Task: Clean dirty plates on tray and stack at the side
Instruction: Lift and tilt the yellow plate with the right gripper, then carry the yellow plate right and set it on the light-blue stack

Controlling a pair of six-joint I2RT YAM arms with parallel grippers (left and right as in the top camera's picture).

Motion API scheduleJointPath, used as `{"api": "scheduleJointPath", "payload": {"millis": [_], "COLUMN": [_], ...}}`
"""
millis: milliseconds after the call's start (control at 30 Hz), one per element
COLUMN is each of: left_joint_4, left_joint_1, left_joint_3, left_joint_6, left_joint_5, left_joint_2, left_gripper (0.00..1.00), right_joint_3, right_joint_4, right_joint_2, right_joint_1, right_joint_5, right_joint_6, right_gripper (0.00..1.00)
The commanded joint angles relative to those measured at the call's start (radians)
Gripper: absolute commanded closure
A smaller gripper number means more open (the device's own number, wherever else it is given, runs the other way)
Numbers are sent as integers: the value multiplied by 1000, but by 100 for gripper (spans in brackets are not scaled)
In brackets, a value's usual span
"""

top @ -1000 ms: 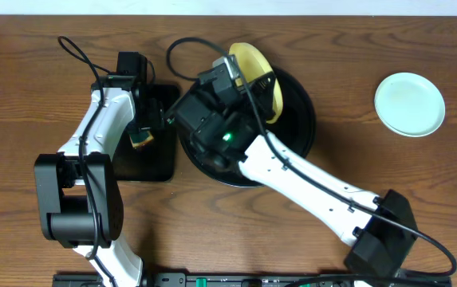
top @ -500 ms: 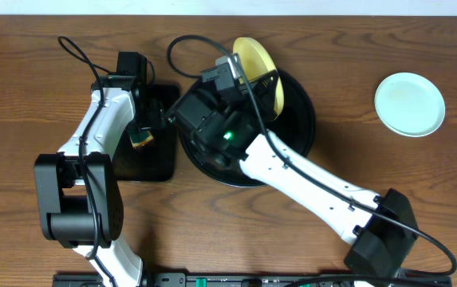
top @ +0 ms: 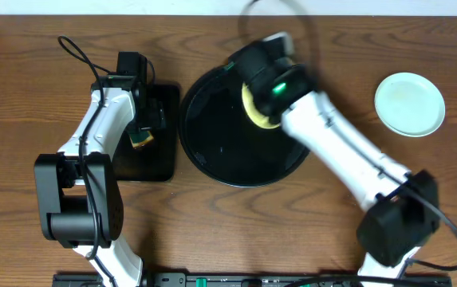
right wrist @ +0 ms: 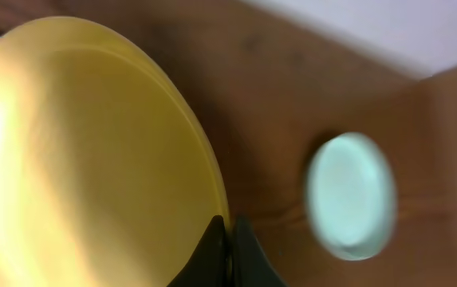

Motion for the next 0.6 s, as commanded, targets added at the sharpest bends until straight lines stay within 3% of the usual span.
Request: {"api": "scheduleJointPath", "payload": {"millis": [0, 133, 567], "left_joint_4": [-3, -3, -3], "left_joint_1": [0, 0, 0], "left_joint_3": [-10, -10, -10], "left_joint_6": [-5, -5, -5], "left_joint_5": [-12, -12, -12], "left_joint_2": [-9, -9, -9], "left_gripper": [15, 15, 15], "right_joint_3": [-2, -2, -3], "right_joint_4": [-3, -23, 5], "right_joint_2": [0, 0, 51], "right_joint_1": [-176, -385, -911], "right_joint_5": [-389, -503, -518], "right_joint_6": [28, 32, 31], "right_gripper": [99, 99, 99]}}
